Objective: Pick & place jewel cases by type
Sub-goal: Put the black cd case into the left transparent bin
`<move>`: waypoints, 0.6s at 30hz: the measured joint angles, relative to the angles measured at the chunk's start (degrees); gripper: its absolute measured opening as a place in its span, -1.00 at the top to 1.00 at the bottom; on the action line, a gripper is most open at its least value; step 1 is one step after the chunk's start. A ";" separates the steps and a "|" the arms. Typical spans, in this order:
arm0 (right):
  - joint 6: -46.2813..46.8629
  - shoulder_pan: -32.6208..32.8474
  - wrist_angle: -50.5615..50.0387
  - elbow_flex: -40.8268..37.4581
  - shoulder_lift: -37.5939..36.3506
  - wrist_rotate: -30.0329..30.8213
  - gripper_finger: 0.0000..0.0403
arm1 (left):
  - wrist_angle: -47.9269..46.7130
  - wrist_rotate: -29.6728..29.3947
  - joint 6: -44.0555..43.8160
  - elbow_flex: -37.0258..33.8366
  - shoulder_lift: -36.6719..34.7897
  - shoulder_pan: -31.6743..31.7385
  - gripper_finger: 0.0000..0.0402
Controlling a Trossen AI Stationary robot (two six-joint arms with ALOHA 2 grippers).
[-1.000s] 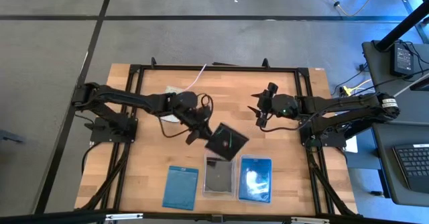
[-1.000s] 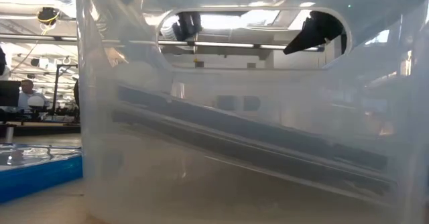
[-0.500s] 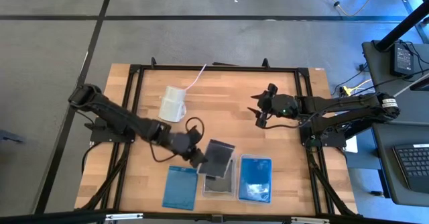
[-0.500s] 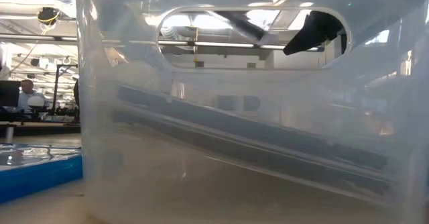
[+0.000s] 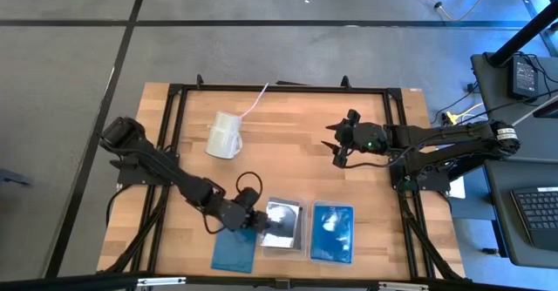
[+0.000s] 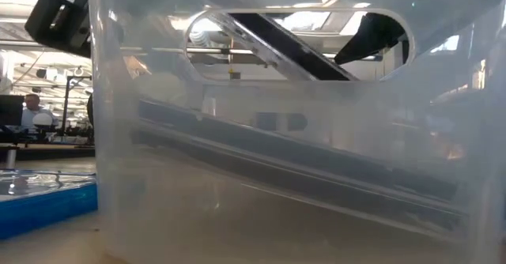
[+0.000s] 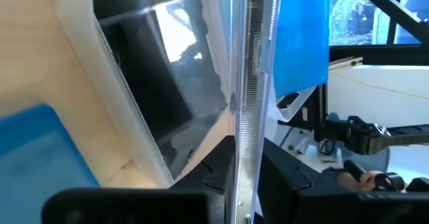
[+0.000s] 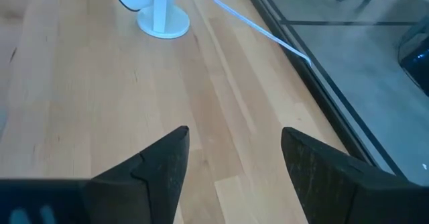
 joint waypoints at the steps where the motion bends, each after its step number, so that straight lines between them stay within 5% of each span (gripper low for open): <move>1: 0.00 0.00 0.00 0.00 0.00 -0.01 -0.19 | 0.96 0.34 -0.29 0.00 0.69 0.18 0.79; 18: 2.85 0.00 -3.45 0.00 0.02 0.01 -0.19 | 5.30 3.59 2.63 0.02 4.35 2.09 0.71</move>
